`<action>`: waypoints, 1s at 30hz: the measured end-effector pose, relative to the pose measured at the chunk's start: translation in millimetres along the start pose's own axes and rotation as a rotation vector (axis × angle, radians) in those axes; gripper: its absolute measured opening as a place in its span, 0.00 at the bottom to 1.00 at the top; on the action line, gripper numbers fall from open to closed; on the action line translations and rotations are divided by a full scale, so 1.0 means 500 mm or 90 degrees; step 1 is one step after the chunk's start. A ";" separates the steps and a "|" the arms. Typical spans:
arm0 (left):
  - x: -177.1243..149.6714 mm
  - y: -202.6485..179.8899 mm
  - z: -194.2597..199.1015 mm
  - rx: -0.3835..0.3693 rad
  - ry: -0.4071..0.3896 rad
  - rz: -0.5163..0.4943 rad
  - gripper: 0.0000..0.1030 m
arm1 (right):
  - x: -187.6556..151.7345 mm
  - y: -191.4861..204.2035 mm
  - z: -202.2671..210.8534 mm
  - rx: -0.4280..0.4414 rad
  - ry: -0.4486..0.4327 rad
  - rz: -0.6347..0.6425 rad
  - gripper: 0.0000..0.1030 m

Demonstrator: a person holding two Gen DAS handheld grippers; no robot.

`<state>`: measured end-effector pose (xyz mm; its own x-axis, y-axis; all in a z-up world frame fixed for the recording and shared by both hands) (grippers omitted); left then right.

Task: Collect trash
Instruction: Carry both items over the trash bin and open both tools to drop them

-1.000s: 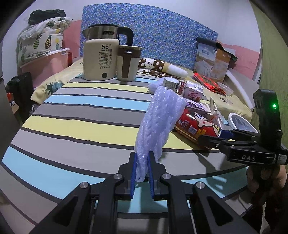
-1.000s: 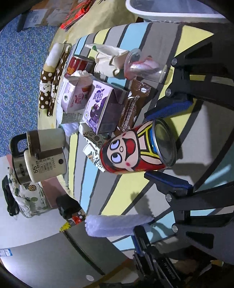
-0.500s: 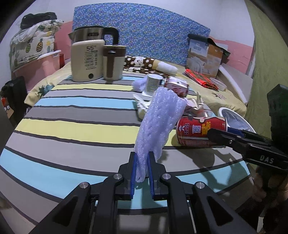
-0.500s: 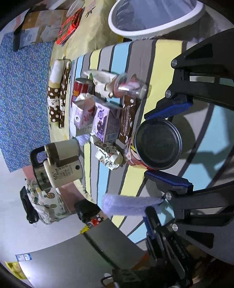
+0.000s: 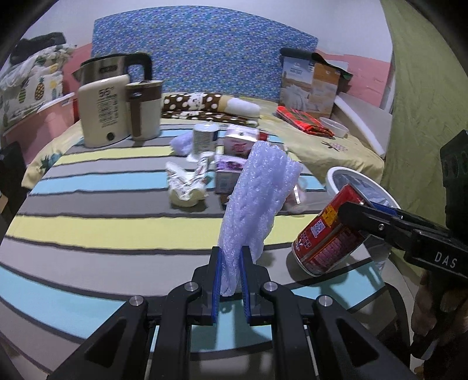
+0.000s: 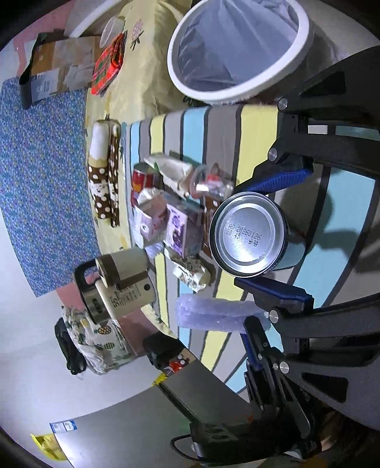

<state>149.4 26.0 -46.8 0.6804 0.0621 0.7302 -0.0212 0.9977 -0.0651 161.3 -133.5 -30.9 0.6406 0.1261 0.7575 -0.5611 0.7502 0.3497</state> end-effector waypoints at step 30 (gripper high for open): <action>0.136 -0.408 -0.132 -0.161 0.013 -0.157 0.12 | 0.011 -0.296 0.201 -0.215 -0.135 -0.131 0.54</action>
<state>248.5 -175.2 -28.7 0.6566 -0.1836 0.7315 0.3262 0.9437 -0.0559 195.4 -309.1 -23.1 0.5794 -0.1573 0.7997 -0.2086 0.9199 0.3322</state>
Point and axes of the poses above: each gripper's, at about its wrist camera, not at the fingertips, and z roughly against the way its jaws point, y to its left, x to its top, the point moved 5 cm from there along -z, roughly the way its jaws point, and after that the axes turned 7 degrees about x, right-handed, at the moved point
